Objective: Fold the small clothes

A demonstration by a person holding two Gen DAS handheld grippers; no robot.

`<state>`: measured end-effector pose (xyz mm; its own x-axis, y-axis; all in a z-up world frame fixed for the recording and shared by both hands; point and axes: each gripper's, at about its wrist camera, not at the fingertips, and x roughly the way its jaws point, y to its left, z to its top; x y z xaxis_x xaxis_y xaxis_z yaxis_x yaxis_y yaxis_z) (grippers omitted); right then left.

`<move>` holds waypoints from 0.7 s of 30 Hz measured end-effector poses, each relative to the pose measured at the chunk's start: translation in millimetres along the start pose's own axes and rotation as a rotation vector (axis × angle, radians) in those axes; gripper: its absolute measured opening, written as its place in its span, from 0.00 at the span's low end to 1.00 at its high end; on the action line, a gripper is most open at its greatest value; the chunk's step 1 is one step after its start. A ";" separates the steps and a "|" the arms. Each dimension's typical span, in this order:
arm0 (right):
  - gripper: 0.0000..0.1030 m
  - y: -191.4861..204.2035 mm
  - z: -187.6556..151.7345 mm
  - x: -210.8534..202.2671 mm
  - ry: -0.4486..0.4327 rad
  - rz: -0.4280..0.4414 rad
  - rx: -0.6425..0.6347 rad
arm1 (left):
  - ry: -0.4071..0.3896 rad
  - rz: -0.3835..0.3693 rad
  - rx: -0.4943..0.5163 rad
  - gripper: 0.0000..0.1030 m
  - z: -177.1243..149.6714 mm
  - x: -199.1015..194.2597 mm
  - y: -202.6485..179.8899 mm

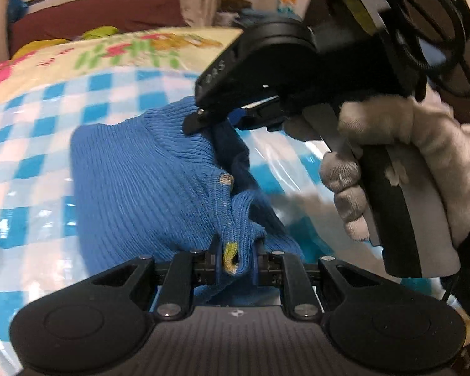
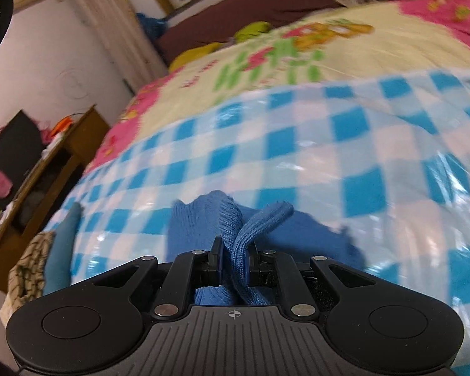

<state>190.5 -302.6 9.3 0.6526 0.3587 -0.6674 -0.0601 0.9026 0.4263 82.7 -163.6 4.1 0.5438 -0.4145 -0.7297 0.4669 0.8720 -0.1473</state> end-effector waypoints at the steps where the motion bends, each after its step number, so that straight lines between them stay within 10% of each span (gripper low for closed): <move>1: 0.10 -7.5 -2.9 0.9 0.006 -0.010 0.006 | 0.013 0.001 0.009 0.21 -0.7 5.6 -4.5; 21: 0.18 -57.5 -22.3 -21.2 -0.007 -0.083 0.089 | 0.066 -0.075 0.092 0.38 -9.3 1.5 -33.1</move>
<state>163.3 -356.8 -14.7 0.6577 0.2818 -0.6986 0.0615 0.9042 0.4226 61.7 -190.6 1.7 0.4594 -0.4574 -0.7614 0.5684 0.8101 -0.1437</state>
